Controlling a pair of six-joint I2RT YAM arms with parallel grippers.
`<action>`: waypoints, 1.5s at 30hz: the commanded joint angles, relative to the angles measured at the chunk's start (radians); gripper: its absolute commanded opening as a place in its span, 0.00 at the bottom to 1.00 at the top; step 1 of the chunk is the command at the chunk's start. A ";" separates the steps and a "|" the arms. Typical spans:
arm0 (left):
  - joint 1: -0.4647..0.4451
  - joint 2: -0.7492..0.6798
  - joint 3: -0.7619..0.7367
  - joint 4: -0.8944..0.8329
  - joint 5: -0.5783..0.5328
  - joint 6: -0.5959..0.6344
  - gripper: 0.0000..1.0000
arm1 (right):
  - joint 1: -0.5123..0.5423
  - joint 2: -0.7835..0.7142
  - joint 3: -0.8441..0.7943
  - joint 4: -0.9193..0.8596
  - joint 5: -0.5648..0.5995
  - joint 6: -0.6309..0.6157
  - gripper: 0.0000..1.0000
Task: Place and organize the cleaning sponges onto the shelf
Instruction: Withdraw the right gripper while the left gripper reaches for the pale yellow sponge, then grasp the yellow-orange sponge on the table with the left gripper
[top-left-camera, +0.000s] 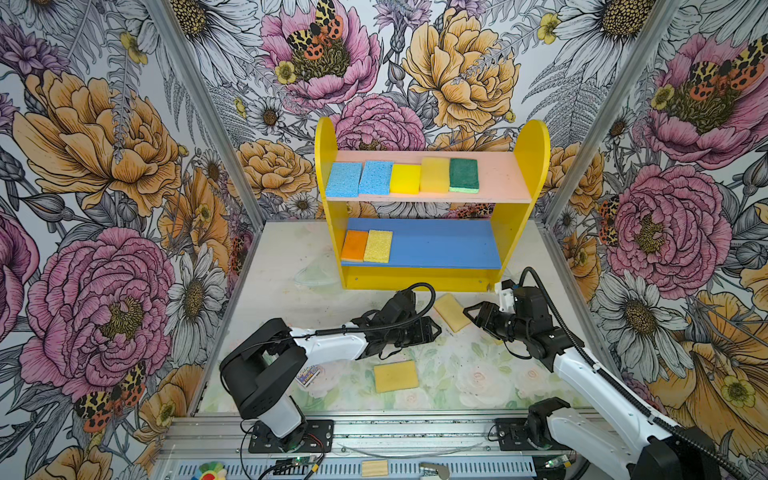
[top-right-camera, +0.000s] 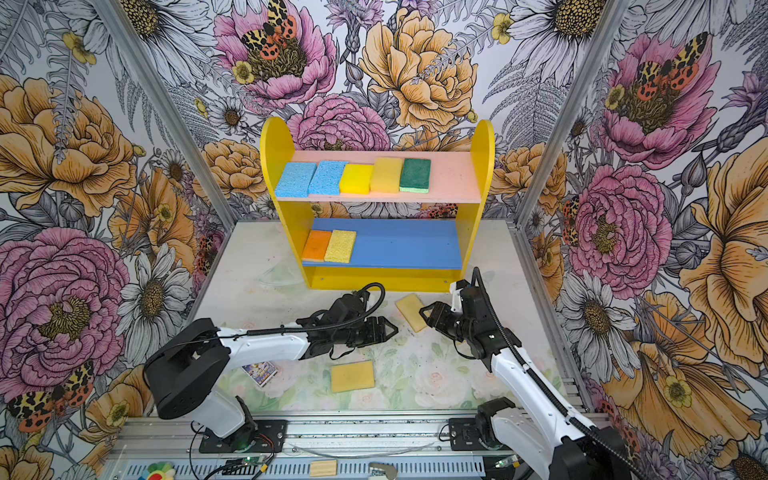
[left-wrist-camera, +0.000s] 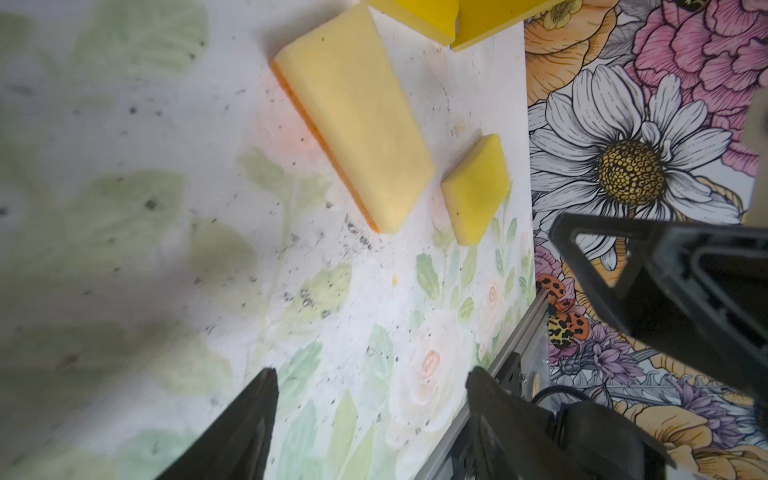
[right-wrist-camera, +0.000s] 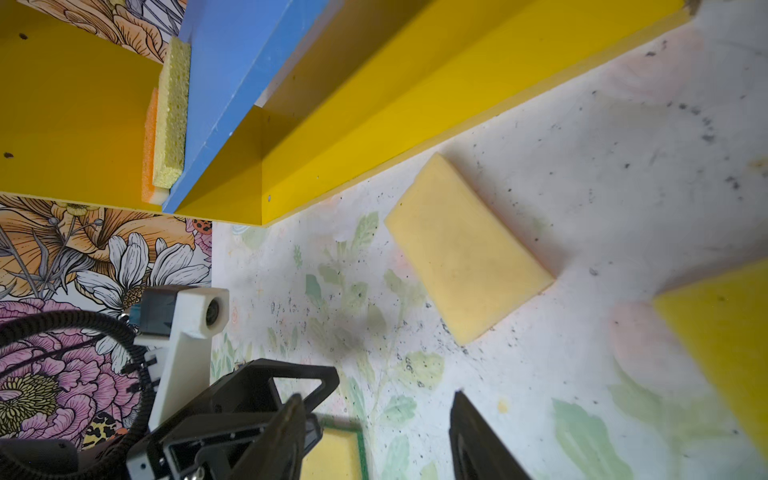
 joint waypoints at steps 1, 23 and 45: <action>-0.005 0.093 0.089 0.066 -0.031 -0.027 0.67 | -0.049 -0.040 -0.017 -0.026 -0.076 -0.029 0.57; 0.024 0.419 0.374 -0.132 -0.016 -0.012 0.40 | -0.146 -0.100 -0.054 -0.036 -0.157 -0.031 0.62; 0.057 0.105 -0.019 0.220 0.219 -0.081 0.00 | -0.149 -0.177 0.000 -0.083 -0.199 -0.013 0.67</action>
